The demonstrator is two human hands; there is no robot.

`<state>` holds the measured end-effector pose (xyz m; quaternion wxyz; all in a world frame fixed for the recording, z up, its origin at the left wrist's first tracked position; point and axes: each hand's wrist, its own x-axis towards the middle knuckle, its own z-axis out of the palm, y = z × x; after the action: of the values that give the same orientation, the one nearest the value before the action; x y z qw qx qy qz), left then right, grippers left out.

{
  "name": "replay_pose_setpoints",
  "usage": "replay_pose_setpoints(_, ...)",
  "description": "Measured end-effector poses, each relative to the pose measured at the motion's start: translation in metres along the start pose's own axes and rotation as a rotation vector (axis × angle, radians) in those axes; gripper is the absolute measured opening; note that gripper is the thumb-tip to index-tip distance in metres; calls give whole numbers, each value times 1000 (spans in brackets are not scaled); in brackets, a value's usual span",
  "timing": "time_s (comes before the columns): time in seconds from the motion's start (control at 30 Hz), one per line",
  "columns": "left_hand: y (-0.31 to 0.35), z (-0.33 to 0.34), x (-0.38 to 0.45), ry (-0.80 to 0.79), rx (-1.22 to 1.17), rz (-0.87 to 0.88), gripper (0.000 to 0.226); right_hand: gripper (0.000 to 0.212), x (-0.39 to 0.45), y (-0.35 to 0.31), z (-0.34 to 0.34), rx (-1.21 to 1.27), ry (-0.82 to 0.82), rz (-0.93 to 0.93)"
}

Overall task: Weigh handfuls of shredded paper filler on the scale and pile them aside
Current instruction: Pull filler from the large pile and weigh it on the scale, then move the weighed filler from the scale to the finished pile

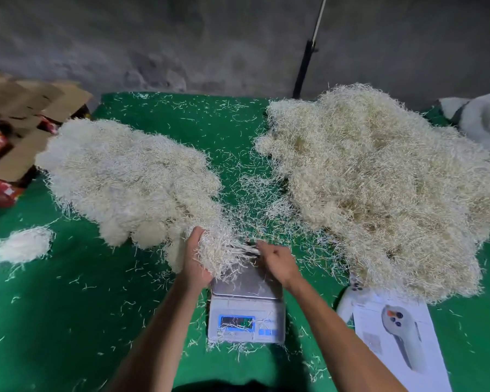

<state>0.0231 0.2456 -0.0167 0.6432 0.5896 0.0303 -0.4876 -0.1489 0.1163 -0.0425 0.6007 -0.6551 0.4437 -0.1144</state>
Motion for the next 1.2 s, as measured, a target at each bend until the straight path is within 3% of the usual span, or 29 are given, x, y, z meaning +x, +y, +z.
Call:
replay_pose_setpoints(0.07,0,-2,-2,92,-175,-54,38,48,-1,3,-6,70,155,-22)
replay_pose_setpoints(0.13,1,4,-5,78,-305,-79,43,48,-7,0,-7,81,212,-91)
replay_pose_setpoints(0.23,-9,16,-11,-24,-318,-87,33,60,-26,-17,6,85,-2,-108)
replay_pose_setpoints(0.3,-17,29,-13,-14,-287,-103,55,76,-31,-25,22,16,-105,-88)
replay_pose_setpoints(0.37,-24,39,-15,26,-267,-111,79,73,-29,-28,34,-128,-27,-97)
replay_pose_setpoints(0.43,-34,34,-14,28,-141,-13,69,45,-26,-27,32,-137,140,-117)
replay_pose_setpoints(0.47,-40,26,-15,41,-15,42,63,40,-25,-24,28,-102,211,-125)
replay_pose_setpoints(0.57,-49,-5,-15,131,316,137,64,53,-25,-13,10,-89,285,-124)
replay_pose_setpoints(0.73,-54,-34,-17,71,563,231,65,40,-29,17,-7,-140,303,-95)
replay_pose_setpoints(0.83,-57,-50,-22,100,490,239,75,48,-44,38,-8,-3,435,-102)
replay_pose_setpoints(0.93,-70,-69,-21,167,332,143,68,52,-61,68,-5,66,582,-69)
replay_pose_setpoints(1.07,-106,-97,-19,104,180,-38,68,30,-84,119,5,-50,466,31)
replay_pose_setpoints(1.2,-134,-124,-23,21,-157,-121,74,25,-104,146,11,68,499,66)
